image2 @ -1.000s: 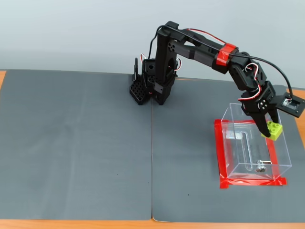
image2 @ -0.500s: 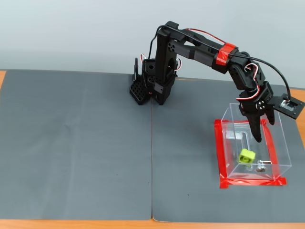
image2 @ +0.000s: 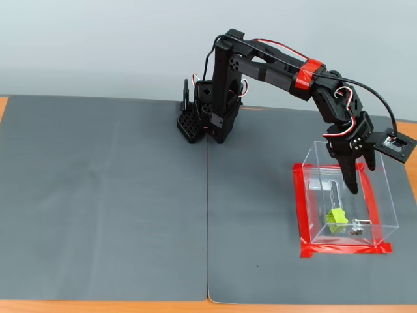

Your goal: Pick the green lego block and place it into the transparent box

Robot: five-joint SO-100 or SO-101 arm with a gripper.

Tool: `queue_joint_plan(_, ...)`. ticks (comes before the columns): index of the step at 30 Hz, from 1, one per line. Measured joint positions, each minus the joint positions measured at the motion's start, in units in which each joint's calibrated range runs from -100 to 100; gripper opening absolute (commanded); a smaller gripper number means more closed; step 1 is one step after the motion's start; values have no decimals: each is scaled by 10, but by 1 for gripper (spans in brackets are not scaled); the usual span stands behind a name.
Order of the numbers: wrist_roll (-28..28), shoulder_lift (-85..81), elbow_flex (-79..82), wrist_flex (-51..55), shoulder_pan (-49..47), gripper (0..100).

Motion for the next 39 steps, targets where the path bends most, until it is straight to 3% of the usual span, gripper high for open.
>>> queue_joint_plan(4, 0, 0, 0, 0, 1, 2)
queue_joint_plan(20, 1, -69, 0, 33, 91, 2)
queue_joint_plan(28, 1, -141, 0, 124, 184, 2)
queue_joint_plan(39, 1, -246, 1, 141, 336, 2)
